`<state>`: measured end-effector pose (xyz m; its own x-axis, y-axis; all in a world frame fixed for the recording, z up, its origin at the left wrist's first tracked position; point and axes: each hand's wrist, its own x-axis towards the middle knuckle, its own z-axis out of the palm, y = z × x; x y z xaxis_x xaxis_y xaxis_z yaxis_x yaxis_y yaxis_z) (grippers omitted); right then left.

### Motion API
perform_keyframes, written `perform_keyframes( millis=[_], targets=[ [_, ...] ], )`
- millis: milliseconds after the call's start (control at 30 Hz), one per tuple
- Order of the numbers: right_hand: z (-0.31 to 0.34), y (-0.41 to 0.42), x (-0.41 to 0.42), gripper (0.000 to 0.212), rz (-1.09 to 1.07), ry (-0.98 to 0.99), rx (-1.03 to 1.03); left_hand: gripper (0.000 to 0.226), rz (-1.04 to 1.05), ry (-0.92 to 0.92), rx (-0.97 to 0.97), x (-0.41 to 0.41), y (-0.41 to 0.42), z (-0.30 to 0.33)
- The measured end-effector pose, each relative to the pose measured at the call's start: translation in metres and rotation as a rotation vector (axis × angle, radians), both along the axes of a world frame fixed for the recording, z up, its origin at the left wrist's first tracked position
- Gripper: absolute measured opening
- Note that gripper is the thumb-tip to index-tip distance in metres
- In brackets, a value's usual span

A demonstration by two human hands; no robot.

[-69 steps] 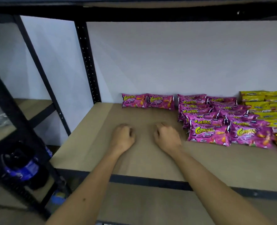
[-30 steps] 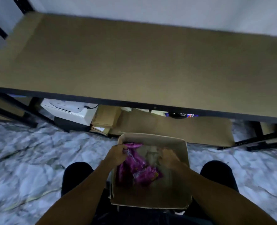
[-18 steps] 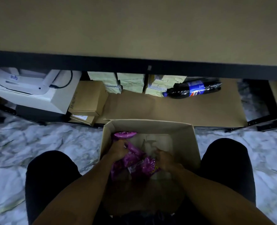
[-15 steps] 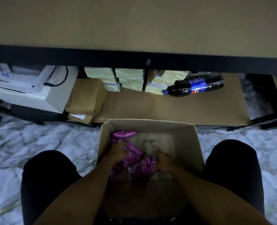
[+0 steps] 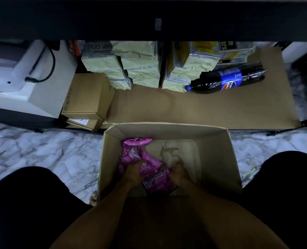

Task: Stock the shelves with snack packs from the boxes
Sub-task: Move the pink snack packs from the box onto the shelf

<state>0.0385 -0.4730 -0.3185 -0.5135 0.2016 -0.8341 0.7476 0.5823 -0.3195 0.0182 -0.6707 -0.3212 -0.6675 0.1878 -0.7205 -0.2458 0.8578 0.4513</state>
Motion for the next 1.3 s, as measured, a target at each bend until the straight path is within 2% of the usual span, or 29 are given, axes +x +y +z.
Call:
perform_keyframes(
  millis=[100,200,333,433,500,567,667,700,767,867,933,1000,1067,1133,1300],
  targets=[
    [-0.027,-0.006,0.014,0.024,-0.060,-0.021,-0.024,0.070,-0.029,-0.003,-0.054,0.009,0.009,-0.019],
    [-0.063,-0.018,0.022,0.027,-0.069,0.022,-0.043,0.062,-0.071,0.039,-0.148,0.010,0.007,-0.038],
    [-0.052,-0.037,0.012,0.033,-0.089,-0.006,-0.110,0.059,-0.094,0.138,-0.341,0.011,0.001,-0.060],
    [-0.054,-0.027,0.005,0.027,-0.229,-0.056,-0.061,0.047,-0.022,0.231,-0.356,0.013,0.006,-0.061],
    [-0.050,-0.011,-0.005,0.027,-0.434,-0.028,0.002,0.042,-0.002,0.273,-0.288,0.013,0.011,-0.058],
    [-0.042,0.004,-0.015,0.027,-0.610,0.056,0.114,0.048,0.117,0.317,-0.082,0.012,0.015,-0.052],
    [-0.031,0.020,-0.029,0.018,-0.751,0.330,0.233,0.071,0.639,0.228,0.367,0.004,0.026,-0.036],
    [-0.028,0.022,-0.033,0.015,-0.711,0.412,0.263,0.074,0.793,0.190,0.417,0.001,0.029,-0.030],
    [-0.024,0.022,-0.037,0.011,-0.468,0.552,0.333,0.064,1.014,0.085,0.407,-0.003,0.028,-0.027],
    [-0.023,0.005,-0.026,0.014,-0.072,0.653,0.350,0.041,1.173,-0.175,0.467,0.000,0.017,-0.025],
    [-0.025,-0.012,-0.008,0.020,0.109,0.568,0.277,0.040,1.186,-0.295,0.450,0.005,0.008,-0.023],
    [-0.031,-0.025,0.012,0.024,0.290,0.336,0.125,0.033,1.190,-0.333,0.385,0.011,0.005,-0.020],
    [-0.033,-0.029,0.031,0.023,0.358,0.175,0.023,0.023,1.199,-0.340,0.346,0.017,0.007,-0.014],
    [-0.028,-0.024,0.038,0.018,0.232,0.163,0.012,0.021,1.176,-0.330,0.296,0.021,0.010,-0.014],
    [-0.020,0.005,0.018,0.017,-0.378,0.181,0.106,0.037,1.227,-0.236,0.251,0.022,0.014,-0.023]
  ],
)
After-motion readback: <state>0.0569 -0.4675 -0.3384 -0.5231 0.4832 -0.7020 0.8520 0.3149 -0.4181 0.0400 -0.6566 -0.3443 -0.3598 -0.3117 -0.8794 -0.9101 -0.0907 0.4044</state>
